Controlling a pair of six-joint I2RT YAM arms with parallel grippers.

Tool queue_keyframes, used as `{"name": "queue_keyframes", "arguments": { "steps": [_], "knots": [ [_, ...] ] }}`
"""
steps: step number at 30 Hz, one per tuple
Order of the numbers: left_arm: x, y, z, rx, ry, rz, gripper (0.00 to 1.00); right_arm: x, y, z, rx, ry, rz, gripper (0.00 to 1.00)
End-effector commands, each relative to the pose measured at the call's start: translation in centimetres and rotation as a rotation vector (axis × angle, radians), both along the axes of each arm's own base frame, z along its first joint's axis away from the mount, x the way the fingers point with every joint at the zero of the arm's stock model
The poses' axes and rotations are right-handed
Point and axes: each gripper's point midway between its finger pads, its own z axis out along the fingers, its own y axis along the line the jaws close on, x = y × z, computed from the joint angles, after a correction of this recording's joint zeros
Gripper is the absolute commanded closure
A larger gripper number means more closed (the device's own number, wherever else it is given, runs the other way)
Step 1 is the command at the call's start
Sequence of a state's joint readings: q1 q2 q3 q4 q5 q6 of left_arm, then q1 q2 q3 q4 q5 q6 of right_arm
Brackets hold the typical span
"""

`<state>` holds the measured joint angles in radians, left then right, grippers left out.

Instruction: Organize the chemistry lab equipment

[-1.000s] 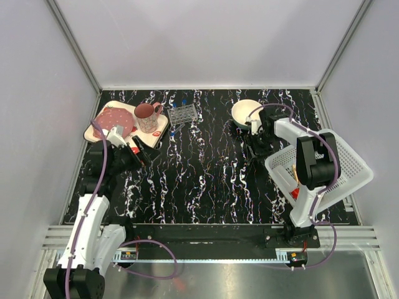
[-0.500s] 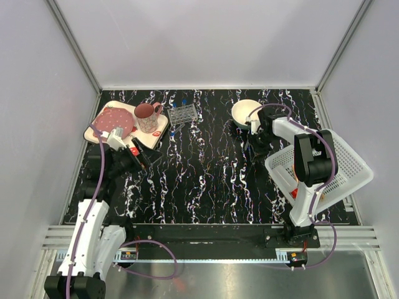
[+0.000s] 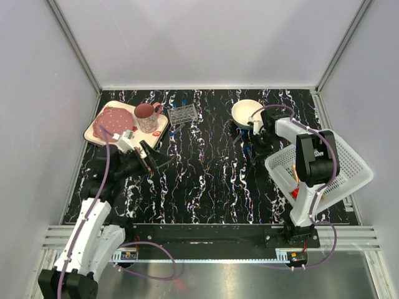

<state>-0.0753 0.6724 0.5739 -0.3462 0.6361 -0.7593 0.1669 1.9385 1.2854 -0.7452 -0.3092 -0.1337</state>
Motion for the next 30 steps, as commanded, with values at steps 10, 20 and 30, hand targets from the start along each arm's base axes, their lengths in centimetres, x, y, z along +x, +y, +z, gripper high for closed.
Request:
{"name": "queue_keyframes", "arguments": {
  "steps": [10,20,30],
  "knots": [
    [-0.5,-11.5,2.6,-0.112,0.007,-0.261,0.01,-2.3,5.5,9.9,0.398,-0.192,0.178,0.9],
    [0.2,-18.8,5.4,-0.152,0.014,-0.418,0.01,-10.8,9.8,16.5,0.592,-0.419,0.608,0.89],
    [0.1,-23.0,3.1,-0.037,0.091,-0.506,0.07,-13.4,9.1,17.4,0.574,-0.552,0.707,0.88]
  ]
}}
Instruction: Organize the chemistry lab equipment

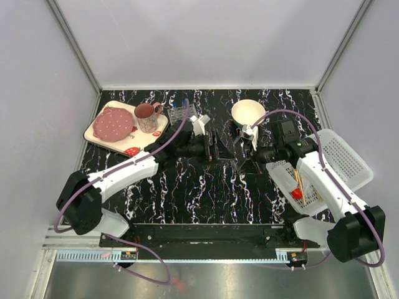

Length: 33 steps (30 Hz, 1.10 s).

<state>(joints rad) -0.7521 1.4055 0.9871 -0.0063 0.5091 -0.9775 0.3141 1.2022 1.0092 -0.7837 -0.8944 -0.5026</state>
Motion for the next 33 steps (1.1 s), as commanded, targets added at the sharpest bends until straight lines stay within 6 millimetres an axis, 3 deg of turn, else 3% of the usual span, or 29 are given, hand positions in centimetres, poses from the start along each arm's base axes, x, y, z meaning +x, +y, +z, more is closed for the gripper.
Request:
{"name": "queue_keyframes", "arguments": {
  "steps": [1,4,10,24,33],
  "knots": [
    [-0.1,-1.4,1.1,0.022,-0.054,-0.031,0.1,-0.6,0.0,0.2,0.014,-0.071,0.042,0.88],
    [-0.4,-1.6,1.0,0.057,-0.064,-0.043,0.16,-0.6,-0.1,0.0,0.014,-0.08,0.042,0.88],
    [-0.7,-1.8,0.3,0.11,-0.06,-0.068,0.43,-0.7,-0.1,0.1,0.014,-0.098,0.048,0.88],
    [-1.0,-3.0,0.4,0.116,-0.061,-0.09,0.52,-1.5,0.0,-0.2,0.014,-0.111,0.064,0.88],
    [-1.4,-3.5,0.5,0.096,-0.055,-0.108,0.74,-1.2,0.0,-0.3,0.006,-0.111,0.064,0.88]
  ]
}}
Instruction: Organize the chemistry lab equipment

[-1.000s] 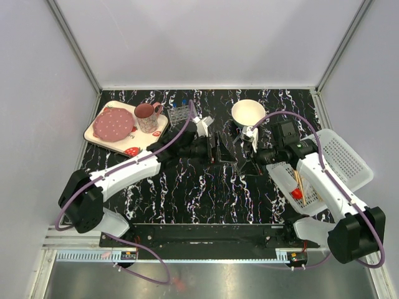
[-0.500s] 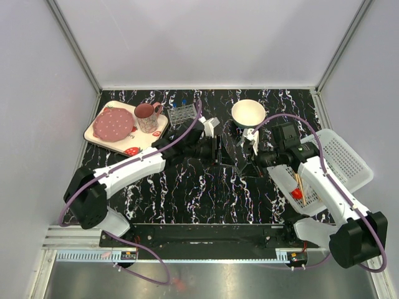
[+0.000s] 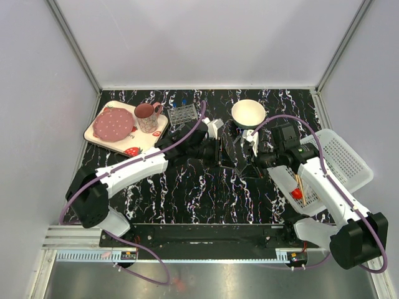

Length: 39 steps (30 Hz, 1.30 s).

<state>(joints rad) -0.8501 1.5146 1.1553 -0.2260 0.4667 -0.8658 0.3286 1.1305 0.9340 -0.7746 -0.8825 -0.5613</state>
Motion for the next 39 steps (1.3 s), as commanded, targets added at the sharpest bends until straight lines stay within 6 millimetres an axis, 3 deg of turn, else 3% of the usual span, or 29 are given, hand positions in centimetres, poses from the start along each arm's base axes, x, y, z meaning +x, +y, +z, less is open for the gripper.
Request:
{"name": "queue_keyframes", "arguments": {
  "steps": [1,7,10,11,12,14,15,16,19,21,23,24,26,27,30,39],
  "knots": [
    [0.6,-1.1,2.1,-0.063,-0.05,-0.005,0.75,0.2,0.5,0.6,0.018,-0.051,0.029,0.88],
    [0.5,-1.2,2.4,-0.081,-0.051,-0.013,0.83,0.2,0.5,0.3,0.007,-0.051,0.031,0.87],
    [0.4,-1.1,2.5,-0.085,-0.06,-0.012,0.85,0.4,0.5,0.3,0.003,-0.048,0.026,0.82],
    [0.7,-0.9,2.4,-0.072,-0.076,0.001,0.86,0.5,0.5,0.4,0.002,-0.046,0.022,0.76],
    [1.0,-0.5,2.1,-0.05,-0.092,0.017,0.86,0.7,0.5,0.5,-0.002,-0.039,0.013,0.54],
    [2.4,1.1,1.5,0.055,-0.173,0.068,0.87,2.0,0.4,2.0,-0.014,-0.06,-0.037,0.28],
    [3.4,2.2,1.4,0.097,-0.201,0.099,0.87,2.6,0.1,2.2,-0.031,-0.043,-0.059,0.05],
    [4.1,3.5,1.3,0.159,-0.238,0.11,0.87,3.7,-0.1,4.1,-0.031,-0.078,-0.086,0.0],
    [8.2,7.4,1.4,0.281,-0.333,0.223,0.87,5.7,-1.0,6.1,-0.022,-0.077,-0.155,0.0],
    [11.5,10.2,2.1,0.338,-0.381,0.324,0.86,6.6,-1.8,6.3,-0.016,-0.06,-0.197,0.0],
    [13.8,12.2,1.8,0.409,-0.42,0.364,0.86,7.1,-2.2,5.6,-0.019,-0.054,-0.212,0.0],
    [15.6,13.4,3.0,0.411,-0.443,0.407,0.86,7.2,-2.3,5.1,-0.025,-0.049,-0.223,0.0],
    [18.0,15.1,2.3,0.497,-0.468,0.443,0.86,7.4,-2.9,3.5,-0.043,-0.034,-0.256,0.0],
    [19.6,15.9,3.2,0.506,-0.487,0.479,0.86,7.5,-3.2,3.1,-0.055,-0.039,-0.27,0.0],
    [23.3,17.1,1.6,0.582,-0.491,0.514,0.86,7.2,-3.7,1.7,-0.076,-0.038,-0.286,0.0],
    [32.3,18.3,-0.2,0.695,-0.59,0.573,0.86,7.7,-3.8,1.0,-0.054,-0.022,-0.296,0.0]
  ]
}}
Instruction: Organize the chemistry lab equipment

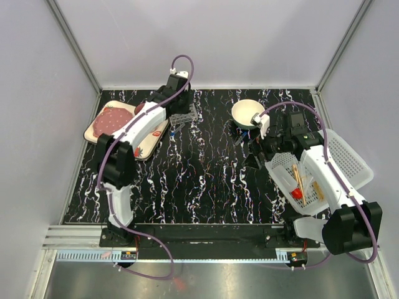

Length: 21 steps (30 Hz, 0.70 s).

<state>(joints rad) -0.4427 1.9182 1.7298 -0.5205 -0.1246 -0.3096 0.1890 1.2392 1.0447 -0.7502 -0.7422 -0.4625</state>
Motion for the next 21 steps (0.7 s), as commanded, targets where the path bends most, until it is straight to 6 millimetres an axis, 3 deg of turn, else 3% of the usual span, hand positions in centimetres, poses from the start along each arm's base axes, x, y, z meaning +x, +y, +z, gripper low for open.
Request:
{"name": "queue_keyframes", "arguments": {
  "steps": [1,9,21],
  "knots": [
    [4.7,1.4,2.0,0.083,-0.132,0.037,0.86,1.2,-0.1,0.8,0.028,-0.044,-0.021,0.0],
    [8.7,3.2,-0.3,0.129,-0.142,0.074,0.87,1.2,-0.2,0.6,0.049,-0.017,-0.029,0.0],
    [11.6,3.6,-2.9,0.121,-0.124,0.095,0.86,1.6,-0.6,0.4,0.066,0.006,-0.05,0.0]
  ]
}}
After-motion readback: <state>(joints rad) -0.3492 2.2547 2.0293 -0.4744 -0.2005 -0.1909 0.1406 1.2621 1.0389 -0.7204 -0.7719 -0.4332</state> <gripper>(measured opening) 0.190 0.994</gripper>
